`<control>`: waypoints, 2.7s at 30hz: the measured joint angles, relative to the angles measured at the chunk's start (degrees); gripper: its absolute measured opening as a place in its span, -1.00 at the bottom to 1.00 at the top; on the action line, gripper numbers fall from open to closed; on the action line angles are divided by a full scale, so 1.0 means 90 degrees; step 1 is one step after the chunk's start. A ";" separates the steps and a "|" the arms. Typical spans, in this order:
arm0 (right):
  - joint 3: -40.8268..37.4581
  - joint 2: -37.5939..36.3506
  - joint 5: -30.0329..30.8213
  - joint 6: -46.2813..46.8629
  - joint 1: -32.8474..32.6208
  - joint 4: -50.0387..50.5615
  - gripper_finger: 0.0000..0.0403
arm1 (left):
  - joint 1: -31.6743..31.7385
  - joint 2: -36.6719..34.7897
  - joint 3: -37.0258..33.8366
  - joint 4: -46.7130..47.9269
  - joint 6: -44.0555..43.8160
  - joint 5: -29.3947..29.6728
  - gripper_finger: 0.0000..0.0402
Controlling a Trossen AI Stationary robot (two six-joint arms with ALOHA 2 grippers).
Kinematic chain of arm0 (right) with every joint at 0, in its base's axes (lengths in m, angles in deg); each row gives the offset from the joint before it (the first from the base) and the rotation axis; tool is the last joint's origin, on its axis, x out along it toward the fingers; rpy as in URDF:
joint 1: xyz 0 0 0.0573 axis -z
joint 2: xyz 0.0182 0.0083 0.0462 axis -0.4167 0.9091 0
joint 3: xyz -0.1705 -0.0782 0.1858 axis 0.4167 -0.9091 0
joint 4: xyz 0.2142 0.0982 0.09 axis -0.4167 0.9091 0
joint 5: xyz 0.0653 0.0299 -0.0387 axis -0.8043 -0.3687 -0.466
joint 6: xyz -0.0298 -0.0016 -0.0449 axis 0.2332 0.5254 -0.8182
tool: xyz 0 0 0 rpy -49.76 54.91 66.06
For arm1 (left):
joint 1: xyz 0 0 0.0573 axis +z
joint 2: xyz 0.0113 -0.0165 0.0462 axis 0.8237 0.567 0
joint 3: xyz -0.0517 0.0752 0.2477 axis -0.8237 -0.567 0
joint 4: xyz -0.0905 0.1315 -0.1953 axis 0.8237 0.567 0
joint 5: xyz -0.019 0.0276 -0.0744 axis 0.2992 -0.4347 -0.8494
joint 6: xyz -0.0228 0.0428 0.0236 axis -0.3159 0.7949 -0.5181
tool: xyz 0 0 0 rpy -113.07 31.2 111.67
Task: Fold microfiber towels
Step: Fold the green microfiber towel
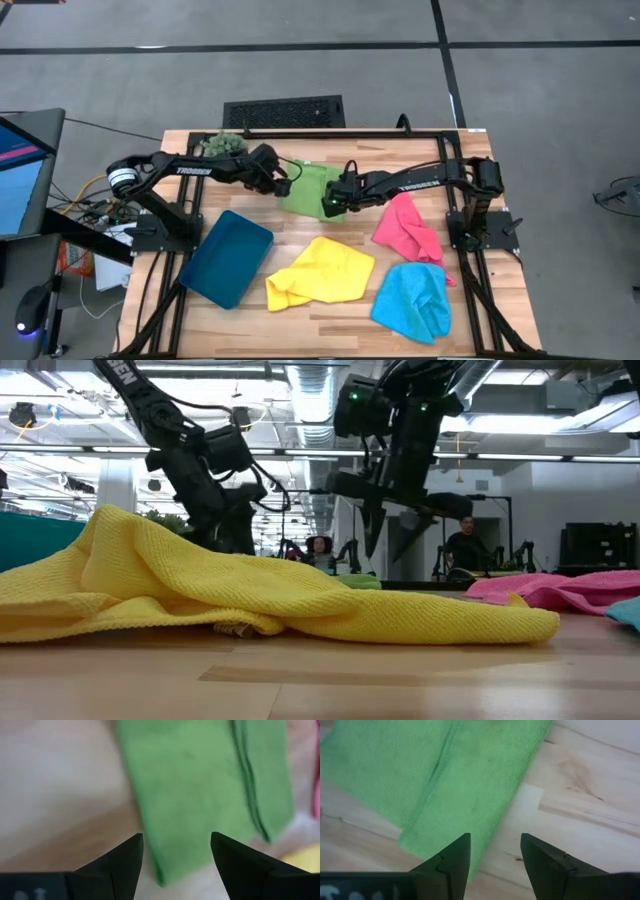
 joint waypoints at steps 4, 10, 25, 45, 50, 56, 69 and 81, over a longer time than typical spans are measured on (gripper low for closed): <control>0.0000 0.0000 0.0000 -0.0114 0.0007 0.0050 -0.02 | -0.0065 0.0007 -0.0004 -0.0098 0.0073 0.0516 0.13; 0.0000 0.0000 -0.0004 -0.0178 0.0008 0.0201 -0.05 | -0.0173 0.0169 -0.0002 -0.0520 -0.0148 0.0662 0.13; 0.0011 -0.0313 -0.0161 -0.0293 0.0010 0.0701 -0.10 | -0.0310 0.1122 0.0046 -0.1092 -0.0599 0.0395 0.01; -0.1217 -0.0665 -0.1198 -0.1801 0.0664 -0.2328 -0.47 | -0.0376 0.1245 0.0371 -0.1046 -0.0798 0.0268 -0.94; -0.1997 -0.0663 -0.1324 -0.1753 0.0733 -0.3343 -0.69 | -0.0379 0.1246 0.0411 -0.1056 -0.0995 0.0112 -0.94; -0.2508 -0.0663 -0.1335 -0.1732 0.0869 -0.3948 -0.90 | -0.0376 0.1235 0.0411 -0.1090 -0.1179 0.0065 -0.93; -0.2735 -0.0658 -0.1328 -0.1786 0.1027 -0.4316 -0.89 | -0.0381 0.1216 0.0423 -0.1125 -0.1568 -0.0288 -0.93; -0.2737 -0.0791 -0.1165 -0.1729 0.1073 -0.4553 -0.90 | -0.0379 0.1209 0.0927 -0.0742 -0.1578 -0.0371 -0.93</control>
